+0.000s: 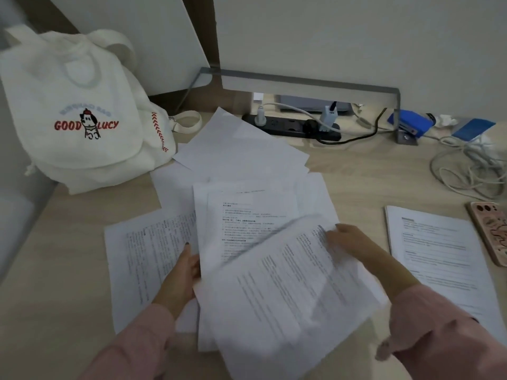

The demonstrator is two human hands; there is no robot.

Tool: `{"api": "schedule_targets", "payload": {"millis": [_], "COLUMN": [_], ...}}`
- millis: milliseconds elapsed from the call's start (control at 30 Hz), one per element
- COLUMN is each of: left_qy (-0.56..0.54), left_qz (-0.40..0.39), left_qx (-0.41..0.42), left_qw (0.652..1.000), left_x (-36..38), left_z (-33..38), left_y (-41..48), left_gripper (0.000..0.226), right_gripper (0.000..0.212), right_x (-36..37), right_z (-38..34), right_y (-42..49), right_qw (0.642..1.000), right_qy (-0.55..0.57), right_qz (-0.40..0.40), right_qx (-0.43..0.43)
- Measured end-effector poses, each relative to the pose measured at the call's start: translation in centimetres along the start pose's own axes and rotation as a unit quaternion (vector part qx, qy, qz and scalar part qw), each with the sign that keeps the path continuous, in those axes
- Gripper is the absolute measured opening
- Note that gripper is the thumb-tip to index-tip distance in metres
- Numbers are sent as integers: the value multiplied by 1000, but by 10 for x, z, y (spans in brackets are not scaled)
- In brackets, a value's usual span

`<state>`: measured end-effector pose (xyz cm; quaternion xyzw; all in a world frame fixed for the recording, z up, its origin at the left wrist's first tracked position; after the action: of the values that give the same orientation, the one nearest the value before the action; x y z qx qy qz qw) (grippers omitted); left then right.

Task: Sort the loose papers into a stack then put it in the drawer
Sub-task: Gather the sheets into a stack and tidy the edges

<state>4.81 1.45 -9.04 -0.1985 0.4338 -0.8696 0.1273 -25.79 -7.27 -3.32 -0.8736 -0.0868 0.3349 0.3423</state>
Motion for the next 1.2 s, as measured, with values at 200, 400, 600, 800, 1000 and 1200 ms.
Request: {"api": "schedule_targets", "payload": {"millis": [200,400,600,800,1000,1200], "left_qy": [140,163,168,153,125,83], "left_qz": [-19,-59,-62,-43,-65,-59], "left_qx": [52,151,144,221,308,412], "left_qw": [989,973,973,962,941,906], "left_x": [5,24,28,32,55,73], "left_z": [7,14,7,40,91,140], "left_y": [-2,-13,-11,-31,-59,-82], "left_gripper": [21,26,34,35,29,28], "right_gripper": [20,35,59,74,29,30], "right_x": [24,69,68,29,7,-39], "right_z": [-80,-143,-109,-20,-53,-101], "right_y": [11,0,6,-2,-35,-77], "right_qw": [942,894,956,982,947,890], "right_qy": [-289,-236,-73,146,290,341], "right_qz": [83,160,128,112,5,119], "right_qx": [-149,-347,-254,-46,-139,-277]}}
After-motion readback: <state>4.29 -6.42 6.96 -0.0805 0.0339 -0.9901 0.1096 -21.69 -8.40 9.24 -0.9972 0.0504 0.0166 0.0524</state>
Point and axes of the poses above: each hand's wrist, its own y-axis towards the middle knuckle, its own x-axis out of the palm, z = x × y, the point moved 6 cm from there along y, towards the middle knuckle, and after that the axes turned 5 degrees about -y, right-handed, at the moved point
